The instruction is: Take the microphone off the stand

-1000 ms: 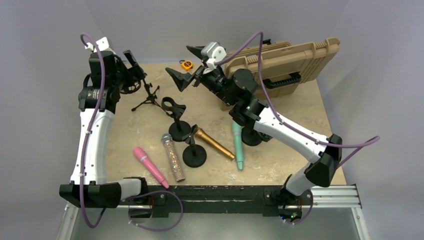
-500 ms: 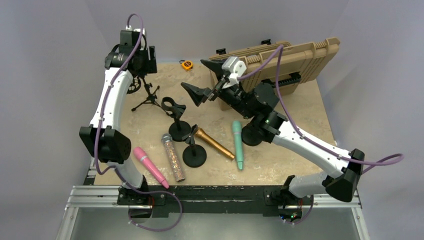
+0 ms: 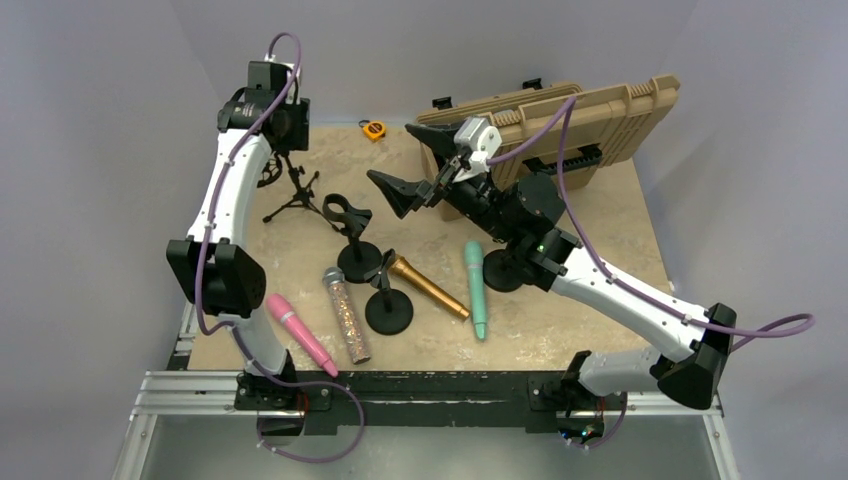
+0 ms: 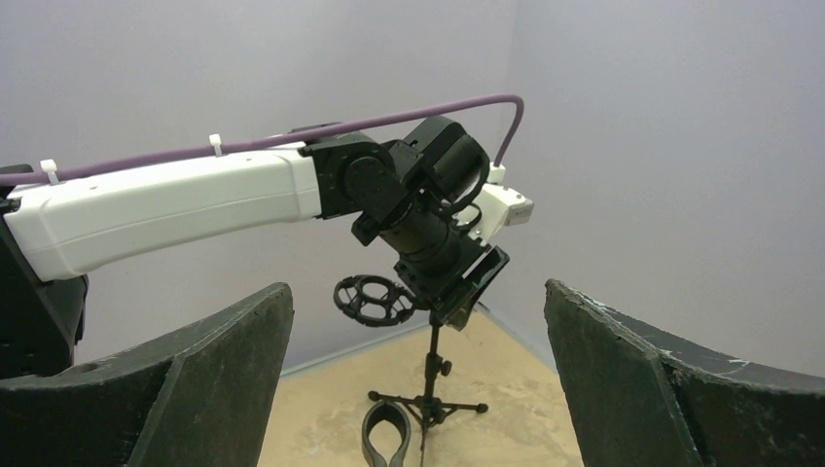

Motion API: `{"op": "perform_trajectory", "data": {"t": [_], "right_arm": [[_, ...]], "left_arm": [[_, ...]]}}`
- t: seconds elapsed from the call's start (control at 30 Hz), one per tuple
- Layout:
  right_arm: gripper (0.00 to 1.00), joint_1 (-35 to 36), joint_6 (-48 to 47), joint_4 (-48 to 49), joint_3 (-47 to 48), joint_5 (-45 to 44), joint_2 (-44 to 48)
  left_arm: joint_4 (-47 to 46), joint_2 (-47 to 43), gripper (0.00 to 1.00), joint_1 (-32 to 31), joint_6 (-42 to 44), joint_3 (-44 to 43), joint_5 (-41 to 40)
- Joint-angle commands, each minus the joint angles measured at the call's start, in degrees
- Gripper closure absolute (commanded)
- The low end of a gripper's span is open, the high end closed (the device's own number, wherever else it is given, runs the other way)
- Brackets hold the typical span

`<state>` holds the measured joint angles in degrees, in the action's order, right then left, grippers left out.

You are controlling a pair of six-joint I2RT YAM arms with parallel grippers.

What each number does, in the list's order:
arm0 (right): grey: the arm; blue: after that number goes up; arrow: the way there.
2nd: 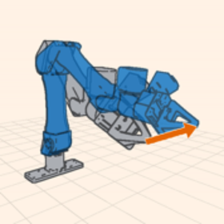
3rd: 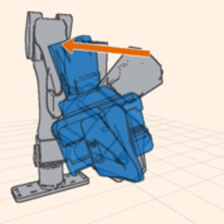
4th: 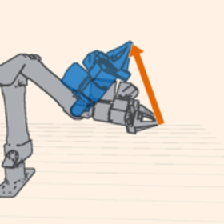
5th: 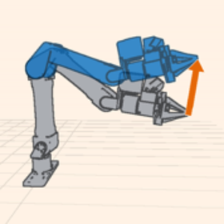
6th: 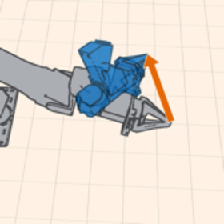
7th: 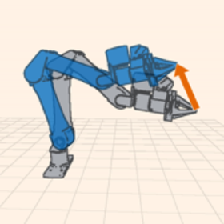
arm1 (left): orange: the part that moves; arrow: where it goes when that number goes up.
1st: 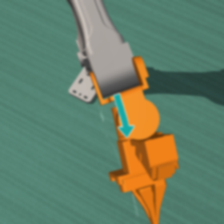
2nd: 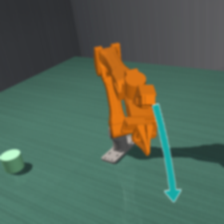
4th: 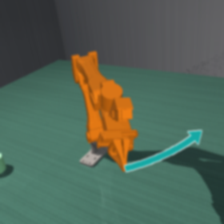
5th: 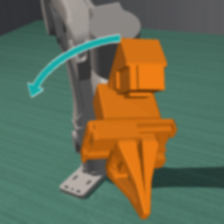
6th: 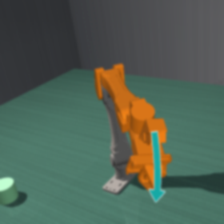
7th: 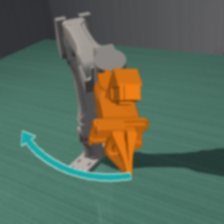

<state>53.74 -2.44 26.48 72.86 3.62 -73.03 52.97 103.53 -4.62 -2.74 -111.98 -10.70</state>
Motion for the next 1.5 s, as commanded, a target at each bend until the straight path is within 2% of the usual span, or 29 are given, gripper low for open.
{"op": "perform_trajectory", "data": {"t": [0.0,0.3,0.4,0.63,0.9,0.97,1.1,1.17,1.23,1.37,1.47], "right_arm": [[0.01,0.1,1.2,0.4,-0.4,-0.2,1.0],[0.01,0.1,2.0,1.4,-2.2,0.1,1.8],[0.01,0.1,1.9,1.5,-2.3,0.4,1.7],[0.01,0.1,2.0,0.7,-1.9,0.3,1.7],[0.01,0.1,1.9,0.7,-1.2,0.0,0.3],[0.01,0.1,1.9,0.8,-0.3,0.0,-0.9],[0.01,0.1,2.0,1.2,1.2,0.9,-3.0],[0.01,0.1,2.0,1.4,1.8,1.4,-3.5],[0.01,0.1,1.9,1.4,2.0,1.6,-3.8],[0.01,0.1,3.2,1.7,1.0,1.7,-3.7],[0.01,0.1,3.9,1.9,0.1,1.6,-3.4]], "left_arm": [[0.7,-0.5,0.48,-0.1,2.5,-1.0,1.7],[0.9,-3.3,0.66,-0.1,7.3,5.1,4.6],[-1.2,-6.4,0.68,-0.1,9.8,8.5,6.4],[-7.1,-11.2,0.68,0.0,21.6,15.5,16.1],[-5.2,-9.7,0.69,-0.1,20.8,13.4,22.0],[-5.8,-9.9,0.63,-0.1,20.1,13.6,23.1],[-5.4,-7.9,0.37,0.0,16.7,11.9,25.3],[-5.7,-7.5,0.28,0.0,13.9,10.8,25.5],[-7.2,-8.7,0.22,0.0,11.9,11.2,25.7],[-11.8,-12.9,0.03,0.0,7.3,13.0,23.6],[-14.1,-15.9,0.0,-0.1,3.4,14.2,19.9]]}}
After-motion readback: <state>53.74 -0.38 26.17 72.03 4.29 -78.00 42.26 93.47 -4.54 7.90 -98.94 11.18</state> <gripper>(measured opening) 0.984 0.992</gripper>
